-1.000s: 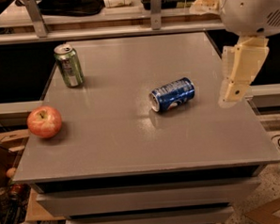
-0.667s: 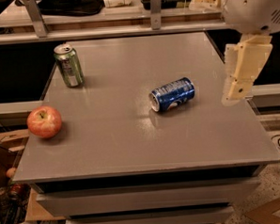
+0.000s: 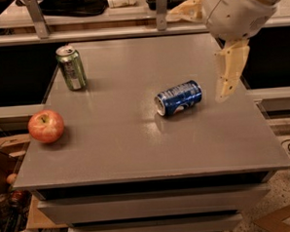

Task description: Place pepsi can upright

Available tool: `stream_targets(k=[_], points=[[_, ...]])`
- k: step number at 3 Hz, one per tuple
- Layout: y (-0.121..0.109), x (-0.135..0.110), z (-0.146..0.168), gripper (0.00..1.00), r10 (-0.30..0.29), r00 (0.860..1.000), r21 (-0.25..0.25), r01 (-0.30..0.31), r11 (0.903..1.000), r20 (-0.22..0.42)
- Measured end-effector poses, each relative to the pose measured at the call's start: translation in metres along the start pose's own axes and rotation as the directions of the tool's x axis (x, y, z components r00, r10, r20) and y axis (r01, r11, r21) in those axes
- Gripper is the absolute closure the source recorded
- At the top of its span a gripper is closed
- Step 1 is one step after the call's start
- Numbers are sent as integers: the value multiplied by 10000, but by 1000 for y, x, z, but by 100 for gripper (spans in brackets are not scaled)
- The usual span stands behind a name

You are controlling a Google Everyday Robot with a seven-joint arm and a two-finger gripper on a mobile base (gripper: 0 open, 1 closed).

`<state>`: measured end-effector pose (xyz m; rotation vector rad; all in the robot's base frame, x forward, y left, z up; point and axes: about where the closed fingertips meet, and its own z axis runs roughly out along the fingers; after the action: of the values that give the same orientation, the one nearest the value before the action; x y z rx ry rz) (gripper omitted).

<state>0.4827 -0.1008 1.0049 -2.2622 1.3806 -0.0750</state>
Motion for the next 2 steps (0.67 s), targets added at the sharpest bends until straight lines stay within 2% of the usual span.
stream_targets(k=[1, 2], points=[[-5, 6, 36, 0, -933, 9939, -687, 973, 9929, 588], [-3, 14, 73, 0, -1046, 9937, -1517, 1094, 9824, 394]])
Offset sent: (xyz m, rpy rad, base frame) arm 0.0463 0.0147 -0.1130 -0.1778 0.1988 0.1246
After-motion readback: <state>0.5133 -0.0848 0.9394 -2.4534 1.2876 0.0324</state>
